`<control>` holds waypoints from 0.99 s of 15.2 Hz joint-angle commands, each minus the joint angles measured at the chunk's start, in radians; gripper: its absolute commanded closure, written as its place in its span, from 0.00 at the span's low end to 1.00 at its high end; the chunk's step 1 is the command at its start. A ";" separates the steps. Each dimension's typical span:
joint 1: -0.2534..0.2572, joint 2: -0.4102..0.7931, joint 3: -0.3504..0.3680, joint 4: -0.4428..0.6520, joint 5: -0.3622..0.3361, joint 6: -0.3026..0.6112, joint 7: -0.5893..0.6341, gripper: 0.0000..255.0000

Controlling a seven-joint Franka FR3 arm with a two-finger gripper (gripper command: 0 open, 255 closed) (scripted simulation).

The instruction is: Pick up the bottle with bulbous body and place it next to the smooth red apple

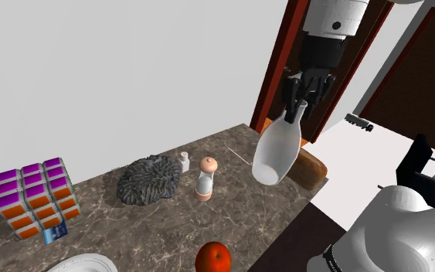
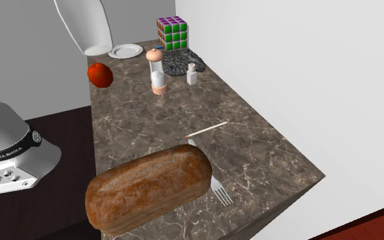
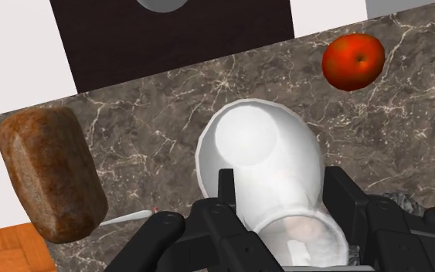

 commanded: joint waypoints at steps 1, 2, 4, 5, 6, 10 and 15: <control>0.001 -0.014 0.001 -0.037 0.002 0.024 -0.002 1.00; 0.002 -0.019 0.001 -0.055 0.003 0.036 -0.003 1.00; 0.003 -0.030 0.003 -0.090 0.004 0.060 -0.004 1.00; 0.004 -0.035 0.003 -0.107 0.005 0.072 -0.005 1.00; 0.004 -0.040 0.004 -0.124 0.006 0.085 -0.006 1.00; 0.007 -0.058 0.008 -0.191 0.011 0.134 -0.008 1.00; 0.010 -0.077 0.013 -0.271 0.016 0.195 -0.011 1.00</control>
